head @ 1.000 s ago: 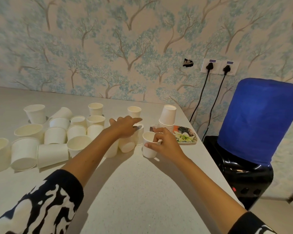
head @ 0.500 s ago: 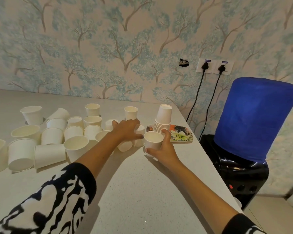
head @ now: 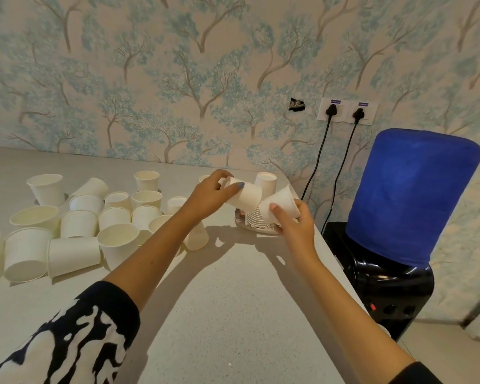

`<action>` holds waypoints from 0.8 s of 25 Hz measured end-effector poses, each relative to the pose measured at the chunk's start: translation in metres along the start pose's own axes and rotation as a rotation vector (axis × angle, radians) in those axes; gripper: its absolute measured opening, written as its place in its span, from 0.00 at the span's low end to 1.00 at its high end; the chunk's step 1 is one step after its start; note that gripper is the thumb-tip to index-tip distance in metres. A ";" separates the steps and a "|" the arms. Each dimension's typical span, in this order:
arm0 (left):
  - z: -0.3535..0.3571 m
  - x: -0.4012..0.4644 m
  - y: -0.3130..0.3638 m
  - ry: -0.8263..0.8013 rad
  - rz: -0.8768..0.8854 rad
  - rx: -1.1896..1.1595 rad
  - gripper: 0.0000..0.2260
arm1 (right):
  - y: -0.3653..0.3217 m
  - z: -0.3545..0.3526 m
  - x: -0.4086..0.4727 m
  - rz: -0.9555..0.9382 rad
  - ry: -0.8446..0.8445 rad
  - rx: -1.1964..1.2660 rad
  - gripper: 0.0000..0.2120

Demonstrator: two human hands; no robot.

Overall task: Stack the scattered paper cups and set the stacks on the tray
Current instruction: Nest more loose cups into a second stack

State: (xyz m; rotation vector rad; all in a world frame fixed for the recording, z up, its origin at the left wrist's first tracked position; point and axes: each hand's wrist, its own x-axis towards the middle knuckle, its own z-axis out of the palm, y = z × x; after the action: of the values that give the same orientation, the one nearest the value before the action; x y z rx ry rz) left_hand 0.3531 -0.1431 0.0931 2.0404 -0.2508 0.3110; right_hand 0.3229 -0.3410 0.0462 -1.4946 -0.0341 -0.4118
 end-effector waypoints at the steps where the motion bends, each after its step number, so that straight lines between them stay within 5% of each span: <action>1: -0.003 -0.007 0.004 -0.017 -0.025 -0.117 0.17 | -0.004 0.002 0.000 0.010 0.001 0.057 0.17; 7: -0.009 -0.041 0.010 -0.098 -0.066 -0.290 0.20 | -0.020 0.013 -0.009 0.030 -0.206 0.017 0.09; 14: -0.006 -0.060 0.007 -0.227 -0.116 -0.194 0.19 | -0.030 0.022 -0.026 0.135 -0.350 -0.042 0.24; 20: -0.009 -0.071 0.002 -0.250 0.046 -0.031 0.35 | -0.038 0.047 -0.037 0.142 -0.418 -0.051 0.22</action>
State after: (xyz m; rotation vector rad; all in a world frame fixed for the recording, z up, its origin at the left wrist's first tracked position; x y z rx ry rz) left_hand 0.2845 -0.1329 0.0756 2.0435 -0.4538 0.0787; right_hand 0.2884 -0.2877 0.0768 -1.6007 -0.2480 0.0186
